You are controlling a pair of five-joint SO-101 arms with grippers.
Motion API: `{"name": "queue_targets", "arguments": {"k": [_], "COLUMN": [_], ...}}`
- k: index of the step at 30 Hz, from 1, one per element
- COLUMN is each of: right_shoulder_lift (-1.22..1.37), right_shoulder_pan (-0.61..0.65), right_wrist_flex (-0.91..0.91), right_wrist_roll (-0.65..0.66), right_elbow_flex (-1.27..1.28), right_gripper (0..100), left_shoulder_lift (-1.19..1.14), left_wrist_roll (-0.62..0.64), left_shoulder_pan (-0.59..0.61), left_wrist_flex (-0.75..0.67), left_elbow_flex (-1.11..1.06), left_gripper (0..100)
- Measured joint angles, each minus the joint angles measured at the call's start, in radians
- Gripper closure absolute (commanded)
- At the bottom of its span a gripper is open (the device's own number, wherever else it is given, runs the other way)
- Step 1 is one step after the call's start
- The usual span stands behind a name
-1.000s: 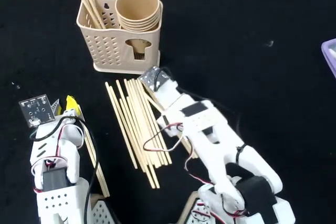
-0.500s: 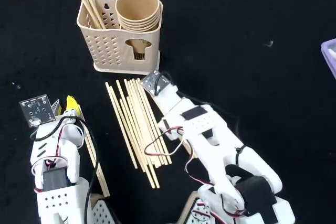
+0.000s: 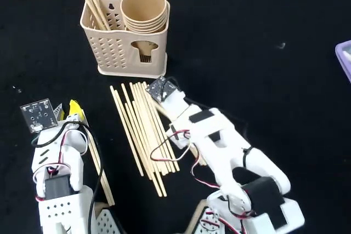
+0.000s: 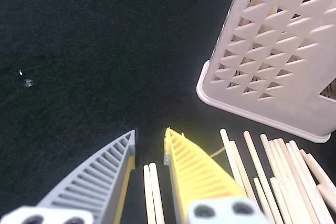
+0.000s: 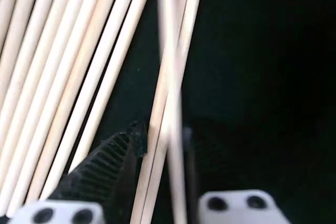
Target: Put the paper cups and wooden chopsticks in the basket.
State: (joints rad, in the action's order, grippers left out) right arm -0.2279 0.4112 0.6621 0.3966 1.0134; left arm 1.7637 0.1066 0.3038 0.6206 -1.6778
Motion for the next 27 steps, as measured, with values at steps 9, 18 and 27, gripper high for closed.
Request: {"name": "queue_targets", "arguments": {"k": [9,18,27], "right_shoulder_lift": [-0.080,-0.453,-0.733], "right_shoulder_pan": [-0.103,-0.203,-0.135], "right_wrist_flex": [0.078,0.336,0.391], "right_wrist_roll": [0.028,0.031,-0.032], "right_elbow_flex": [-0.011,-0.011,-0.002], "right_gripper": [98.8,98.8,98.8], "left_shoulder_lift": [0.000,0.000,0.000], "left_wrist_roll": [0.000,0.000,0.000], "left_shoulder_pan": [-0.006,-0.008,-0.006], "left_wrist_flex": [0.000,0.000,0.000], "left_elbow_flex": [0.000,0.000,0.000], "left_gripper": [90,90,90]}}
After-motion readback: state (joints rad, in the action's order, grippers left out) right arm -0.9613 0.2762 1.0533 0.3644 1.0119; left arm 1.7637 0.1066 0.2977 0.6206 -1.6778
